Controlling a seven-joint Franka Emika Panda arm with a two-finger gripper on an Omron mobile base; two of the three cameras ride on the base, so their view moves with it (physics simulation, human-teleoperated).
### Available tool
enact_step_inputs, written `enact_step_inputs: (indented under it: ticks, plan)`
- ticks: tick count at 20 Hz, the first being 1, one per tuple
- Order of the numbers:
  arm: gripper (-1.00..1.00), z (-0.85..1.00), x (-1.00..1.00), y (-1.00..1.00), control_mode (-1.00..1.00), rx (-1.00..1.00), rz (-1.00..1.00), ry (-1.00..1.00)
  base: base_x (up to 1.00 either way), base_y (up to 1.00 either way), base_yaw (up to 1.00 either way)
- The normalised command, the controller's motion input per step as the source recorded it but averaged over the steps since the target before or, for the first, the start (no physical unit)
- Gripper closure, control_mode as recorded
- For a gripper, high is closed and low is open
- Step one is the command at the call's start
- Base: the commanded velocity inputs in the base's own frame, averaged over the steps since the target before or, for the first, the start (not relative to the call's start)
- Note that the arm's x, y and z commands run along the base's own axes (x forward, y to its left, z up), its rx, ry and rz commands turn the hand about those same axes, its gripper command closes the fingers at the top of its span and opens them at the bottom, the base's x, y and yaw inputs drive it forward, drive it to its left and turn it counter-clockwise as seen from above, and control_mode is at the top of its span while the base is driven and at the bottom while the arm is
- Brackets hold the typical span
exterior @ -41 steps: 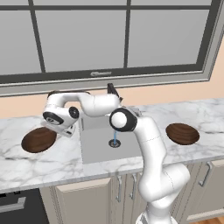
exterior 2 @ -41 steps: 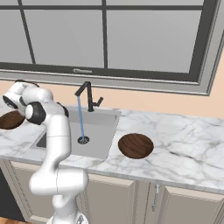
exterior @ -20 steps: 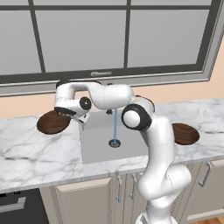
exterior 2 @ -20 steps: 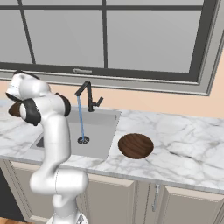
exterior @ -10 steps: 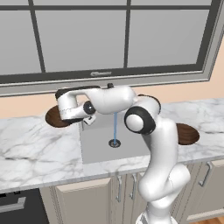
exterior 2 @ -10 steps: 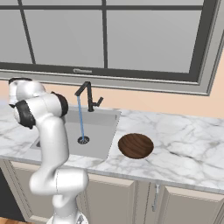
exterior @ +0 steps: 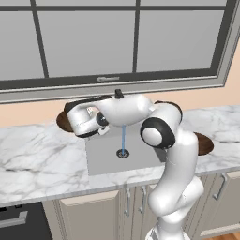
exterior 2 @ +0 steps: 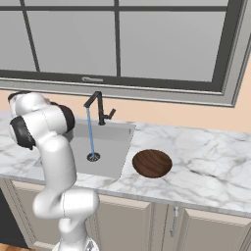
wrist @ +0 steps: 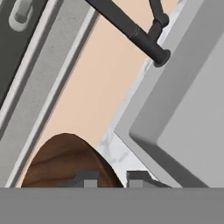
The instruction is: Rinse each bowl for a few seconds and place them down in the sink or on the counter.
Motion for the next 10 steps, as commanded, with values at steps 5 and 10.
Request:
enact_step_inputs:
  ticks: [5, 10]
  plan:
    - [1.00, 0.56, -0.25, 0.30, -1.00, -0.23, -0.11, 0.06, 0.00, 0.00, 0.00]
    - [1.00, 0.69, -0.33, 0.24, -1.00, -0.22, -0.01, 0.03, 0.00, 0.00, 0.00]
